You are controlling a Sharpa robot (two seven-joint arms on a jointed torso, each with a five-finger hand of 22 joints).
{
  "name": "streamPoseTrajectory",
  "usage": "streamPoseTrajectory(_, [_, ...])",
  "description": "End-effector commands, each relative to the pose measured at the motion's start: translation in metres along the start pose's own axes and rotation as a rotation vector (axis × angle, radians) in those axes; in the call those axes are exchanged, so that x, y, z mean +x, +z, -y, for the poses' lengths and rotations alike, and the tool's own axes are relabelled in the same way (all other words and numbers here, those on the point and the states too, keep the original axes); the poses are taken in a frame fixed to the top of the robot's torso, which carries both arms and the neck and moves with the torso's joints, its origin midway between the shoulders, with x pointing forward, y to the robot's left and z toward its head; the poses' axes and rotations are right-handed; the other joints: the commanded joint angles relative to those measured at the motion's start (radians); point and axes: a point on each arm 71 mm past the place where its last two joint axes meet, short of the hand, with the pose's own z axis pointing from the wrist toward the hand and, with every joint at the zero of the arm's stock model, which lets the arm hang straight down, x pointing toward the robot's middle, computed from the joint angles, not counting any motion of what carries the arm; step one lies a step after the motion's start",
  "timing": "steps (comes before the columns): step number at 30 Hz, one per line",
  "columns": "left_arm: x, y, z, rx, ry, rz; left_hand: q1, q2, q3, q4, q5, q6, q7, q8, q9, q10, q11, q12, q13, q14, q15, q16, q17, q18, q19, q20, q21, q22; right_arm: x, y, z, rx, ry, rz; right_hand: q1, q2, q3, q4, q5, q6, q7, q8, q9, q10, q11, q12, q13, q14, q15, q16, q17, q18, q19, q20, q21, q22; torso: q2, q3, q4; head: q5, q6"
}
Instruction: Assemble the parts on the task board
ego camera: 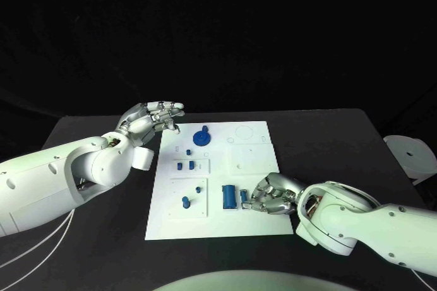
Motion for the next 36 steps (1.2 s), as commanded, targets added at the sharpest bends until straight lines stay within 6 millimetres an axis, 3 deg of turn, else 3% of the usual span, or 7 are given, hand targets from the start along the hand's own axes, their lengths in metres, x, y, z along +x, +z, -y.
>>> streamPoseTrajectory(1, [0.002, 0.000, 0.000, 0.004, -0.006, -0.019, -0.013, -0.001, -0.001, -0.002, 0.006, -0.010, 0.000, -0.004, 0.002, -0.006, 0.001, 0.006, 0.000, -0.007, 0.002, 0.006, 0.001, 0.006, -0.004, 0.006, -0.001, 0.000, 0.003, 0.000, -0.002, -0.019, -0.021, -0.036, 0.009, -0.002, -0.008, 0.000, -0.005, 0.007, 0.003, -0.004, 0.001, 0.007, 0.000, 0.005, 0.067, 0.083, -0.004, 0.003, 0.158, -0.001, 0.022, -0.005, 0.001, 0.193, 0.000, 0.0001, 0.0001, 0.001, 0.000])
streamPoseTrajectory(10, [0.002, 0.000, 0.000, 0.002, -0.005, -0.017, -0.016, 0.001, -0.001, -0.001, 0.006, -0.011, 0.000, -0.004, 0.002, -0.008, 0.002, 0.007, 0.000, -0.007, 0.003, 0.007, 0.001, 0.006, -0.004, 0.007, -0.003, -0.001, 0.002, 0.003, 0.001, -0.005, -0.023, -0.025, 0.010, 0.005, -0.010, 0.004, -0.009, 0.008, 0.003, -0.004, 0.001, 0.008, 0.000, 0.006, 0.068, 0.083, -0.004, 0.003, 0.158, -0.001, 0.022, -0.005, 0.002, 0.193, 0.000, -0.0004, 0.0014, 0.001, 0.001])
streamPoseTrajectory(15, [0.002, 0.001, 0.000, 0.001, -0.005, -0.017, -0.016, 0.001, -0.001, -0.001, 0.006, -0.011, 0.000, -0.004, 0.002, -0.008, 0.002, 0.007, 0.000, -0.007, 0.003, 0.007, 0.001, 0.006, -0.004, 0.007, -0.003, -0.001, 0.000, 0.007, 0.004, 0.003, -0.015, -0.012, -0.006, 0.025, -0.023, 0.011, 0.000, 0.010, 0.003, -0.004, 0.000, 0.009, 0.000, 0.007, 0.068, 0.083, -0.005, 0.003, 0.159, -0.001, 0.023, -0.005, 0.004, 0.193, 0.000, 0.0001, 0.0011, 0.001, 0.003])
streamPoseTrajectory(27, [0.002, 0.001, 0.000, -0.001, -0.005, -0.016, -0.016, 0.001, 0.000, -0.001, 0.006, -0.011, 0.000, -0.004, 0.003, -0.008, 0.002, 0.007, 0.000, -0.007, 0.003, 0.007, 0.001, 0.006, -0.004, 0.007, -0.003, -0.001, -0.002, 0.012, 0.006, 0.005, -0.008, -0.002, -0.011, 0.028, -0.029, 0.011, 0.001, 0.011, 0.002, -0.003, 0.001, 0.010, -0.001, 0.009, 0.070, 0.083, -0.005, 0.003, 0.160, -0.001, 0.023, -0.005, 0.004, 0.193, 0.000, -0.0001, -0.0004, 0.005, 0.001])
streamPoseTrajectory(36, [0.002, 0.001, 0.000, -0.001, -0.005, -0.016, -0.016, 0.001, 0.000, -0.001, 0.006, -0.011, 0.000, -0.004, 0.003, -0.008, 0.002, 0.007, 0.000, -0.007, 0.003, 0.007, 0.001, 0.006, -0.004, 0.007, -0.003, -0.001, -0.003, 0.012, 0.005, -0.007, -0.008, 0.009, 0.024, 0.027, -0.038, 0.000, -0.018, 0.010, 0.000, -0.002, 0.002, 0.010, -0.003, 0.009, 0.071, 0.083, -0.007, 0.003, 0.159, -0.001, 0.023, -0.006, 0.001, 0.193, -0.001, -0.0005, -0.0001, 0.003, 0.000])
